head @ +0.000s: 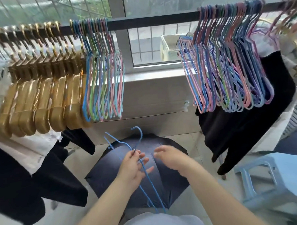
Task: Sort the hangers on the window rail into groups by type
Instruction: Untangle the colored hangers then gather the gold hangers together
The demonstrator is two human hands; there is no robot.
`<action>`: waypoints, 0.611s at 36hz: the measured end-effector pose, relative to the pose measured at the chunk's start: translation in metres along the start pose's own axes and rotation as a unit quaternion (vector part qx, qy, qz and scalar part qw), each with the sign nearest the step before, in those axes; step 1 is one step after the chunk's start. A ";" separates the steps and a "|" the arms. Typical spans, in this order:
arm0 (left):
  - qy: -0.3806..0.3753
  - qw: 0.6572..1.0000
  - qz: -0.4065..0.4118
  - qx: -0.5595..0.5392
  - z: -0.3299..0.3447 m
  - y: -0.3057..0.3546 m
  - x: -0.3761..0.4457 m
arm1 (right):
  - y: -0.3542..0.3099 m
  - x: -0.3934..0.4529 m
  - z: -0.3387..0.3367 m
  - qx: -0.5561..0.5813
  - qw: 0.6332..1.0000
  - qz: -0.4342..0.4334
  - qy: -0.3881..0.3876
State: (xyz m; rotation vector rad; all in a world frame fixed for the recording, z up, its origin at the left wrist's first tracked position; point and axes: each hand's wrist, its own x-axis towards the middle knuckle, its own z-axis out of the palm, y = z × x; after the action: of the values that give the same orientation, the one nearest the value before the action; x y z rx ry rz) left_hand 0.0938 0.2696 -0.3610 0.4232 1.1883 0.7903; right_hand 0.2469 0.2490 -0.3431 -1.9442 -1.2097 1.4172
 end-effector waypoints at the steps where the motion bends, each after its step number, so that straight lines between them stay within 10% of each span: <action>1: -0.001 1.000 0.004 0.001 0.004 0.000 0.002 | 0.004 -0.001 0.007 -0.018 1.000 0.009 -0.023; 12: -0.014 0.999 0.044 0.017 0.041 0.014 0.005 | 0.018 -0.017 0.005 0.037 0.998 -0.008 -0.053; 22: -0.056 0.973 0.090 0.205 0.083 0.043 -0.007 | 0.024 -0.002 0.010 0.128 0.988 -0.015 0.088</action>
State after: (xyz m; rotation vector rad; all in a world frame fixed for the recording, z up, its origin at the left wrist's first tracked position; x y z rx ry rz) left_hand 0.1559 0.3018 -0.2987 0.9153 1.2186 0.6641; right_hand 0.2472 0.2334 -0.3636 -1.8219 -0.9235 1.2855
